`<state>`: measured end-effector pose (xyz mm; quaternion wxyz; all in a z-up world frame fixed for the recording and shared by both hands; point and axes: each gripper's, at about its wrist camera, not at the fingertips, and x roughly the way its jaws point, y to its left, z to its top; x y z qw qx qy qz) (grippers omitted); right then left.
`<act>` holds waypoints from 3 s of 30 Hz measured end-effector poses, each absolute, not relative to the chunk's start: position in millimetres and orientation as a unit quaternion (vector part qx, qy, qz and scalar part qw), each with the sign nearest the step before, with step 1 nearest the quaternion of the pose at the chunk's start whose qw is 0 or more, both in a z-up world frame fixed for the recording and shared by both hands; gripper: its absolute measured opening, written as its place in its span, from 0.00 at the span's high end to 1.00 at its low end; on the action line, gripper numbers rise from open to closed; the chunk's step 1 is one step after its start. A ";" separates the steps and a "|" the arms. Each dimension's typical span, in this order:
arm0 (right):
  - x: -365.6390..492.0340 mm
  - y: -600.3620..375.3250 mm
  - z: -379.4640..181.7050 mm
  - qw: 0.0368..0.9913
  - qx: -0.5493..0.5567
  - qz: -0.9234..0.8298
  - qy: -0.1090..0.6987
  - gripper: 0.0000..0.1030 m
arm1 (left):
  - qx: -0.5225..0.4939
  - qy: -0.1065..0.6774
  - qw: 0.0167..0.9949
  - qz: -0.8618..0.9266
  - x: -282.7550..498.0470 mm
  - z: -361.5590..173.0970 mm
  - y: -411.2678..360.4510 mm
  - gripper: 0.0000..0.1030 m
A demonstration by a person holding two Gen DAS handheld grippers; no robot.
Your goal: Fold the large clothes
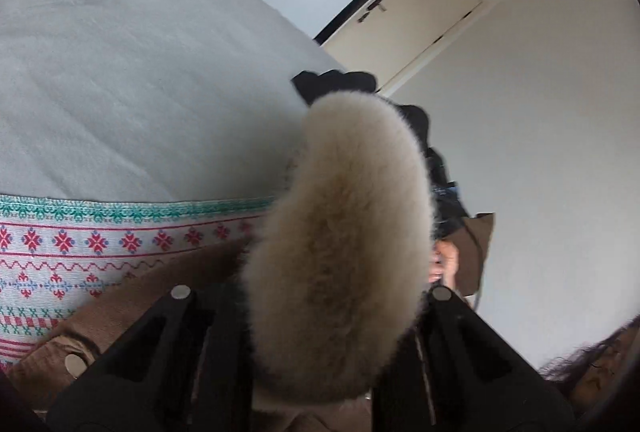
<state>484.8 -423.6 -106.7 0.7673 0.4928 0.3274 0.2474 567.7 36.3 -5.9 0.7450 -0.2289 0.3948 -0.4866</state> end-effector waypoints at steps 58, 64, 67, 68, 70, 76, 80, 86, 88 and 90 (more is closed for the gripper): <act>97.0 -303.9 129.6 0.930 0.055 0.026 0.364 0.13 | 0.060 0.418 0.898 -0.122 200.8 72.8 47.3 0.11; 18.3 -313.7 103.2 0.918 0.064 0.024 0.390 0.11 | 0.039 0.422 0.895 -0.142 130.6 51.5 81.1 0.09; -13.2 -322.0 72.0 0.906 0.058 0.016 0.419 0.11 | 0.055 0.439 0.888 -0.123 103.6 22.1 102.4 0.09; -23.9 -326.1 62.4 0.902 0.055 0.011 0.429 0.11 | 0.059 0.450 0.884 -0.116 96.0 11.1 110.8 0.09; -45.4 -337.1 45.9 0.892 0.056 0.003 0.449 0.11 | 0.060 0.469 0.874 -0.115 81.7 -9.2 125.4 0.09; -83.1 -362.6 11.9 0.878 0.063 -0.009 0.475 0.11 | 0.028 0.480 0.860 -0.171 47.3 -47.8 143.5 0.09; -85.1 -366.0 -2.7 0.866 0.052 -0.001 0.498 0.11 | 0.036 0.502 0.834 -0.224 41.8 -70.9 126.1 0.09; -71.0 -331.2 -15.2 0.851 0.028 0.079 0.518 0.11 | 0.073 0.533 0.810 -0.234 39.6 -97.2 97.7 0.14; -61.5 -317.7 -28.8 0.835 0.018 0.100 0.542 0.11 | 0.069 0.536 0.808 -0.234 37.3 -94.2 94.3 0.18; -51.0 -304.5 -49.5 0.811 0.013 0.111 0.574 0.11 | 0.058 0.540 0.806 -0.235 33.8 -89.5 91.7 0.29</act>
